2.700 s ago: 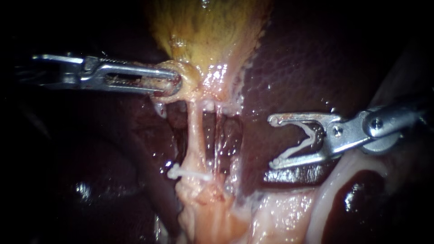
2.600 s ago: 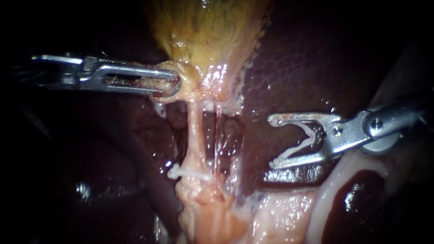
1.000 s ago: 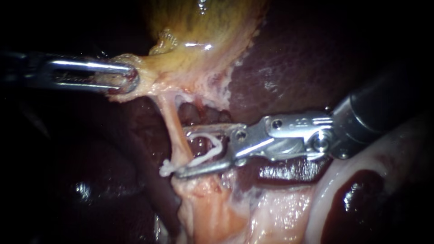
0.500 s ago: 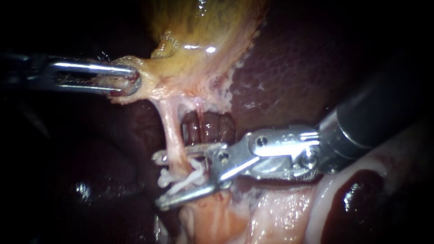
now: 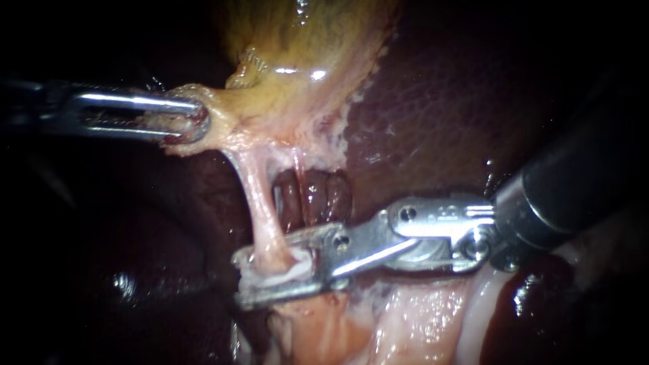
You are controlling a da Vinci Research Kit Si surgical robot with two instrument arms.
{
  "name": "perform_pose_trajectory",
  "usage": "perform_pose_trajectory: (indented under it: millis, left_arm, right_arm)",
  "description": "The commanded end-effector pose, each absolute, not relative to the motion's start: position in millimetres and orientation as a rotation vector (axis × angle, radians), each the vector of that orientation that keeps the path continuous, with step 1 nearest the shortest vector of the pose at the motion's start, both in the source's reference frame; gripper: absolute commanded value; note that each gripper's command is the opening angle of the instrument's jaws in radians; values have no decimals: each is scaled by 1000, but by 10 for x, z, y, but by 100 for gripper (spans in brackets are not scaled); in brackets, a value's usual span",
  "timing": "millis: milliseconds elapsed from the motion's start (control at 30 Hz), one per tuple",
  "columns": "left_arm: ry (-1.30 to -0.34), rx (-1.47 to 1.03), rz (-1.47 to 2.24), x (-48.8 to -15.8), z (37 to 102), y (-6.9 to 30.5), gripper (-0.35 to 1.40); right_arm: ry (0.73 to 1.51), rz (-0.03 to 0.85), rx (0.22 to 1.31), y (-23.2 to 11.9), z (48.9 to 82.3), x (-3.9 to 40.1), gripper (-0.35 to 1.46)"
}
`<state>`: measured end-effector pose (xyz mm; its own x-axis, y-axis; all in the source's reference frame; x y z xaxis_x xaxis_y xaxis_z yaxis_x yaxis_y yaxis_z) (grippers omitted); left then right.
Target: Clipping second clip left tube
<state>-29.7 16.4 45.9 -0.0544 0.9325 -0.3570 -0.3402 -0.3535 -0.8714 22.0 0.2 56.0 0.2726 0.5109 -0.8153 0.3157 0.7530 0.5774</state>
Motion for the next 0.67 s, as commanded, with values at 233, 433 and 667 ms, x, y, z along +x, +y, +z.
perform_pose_trajectory:
  millis: [233,433,667]
  left_arm:
    - [-736,-1196,1609,-297,459,165,-35]
    - [-737,-1196,1609,-297,459,165,-35]
    - [-737,-1196,1609,-297,462,167,-35]
  right_arm:
    - [1318,173,780,3,561,218,-35]
    - [1285,173,768,6,563,218,-35]
    - [1295,166,781,7,565,219,-18]
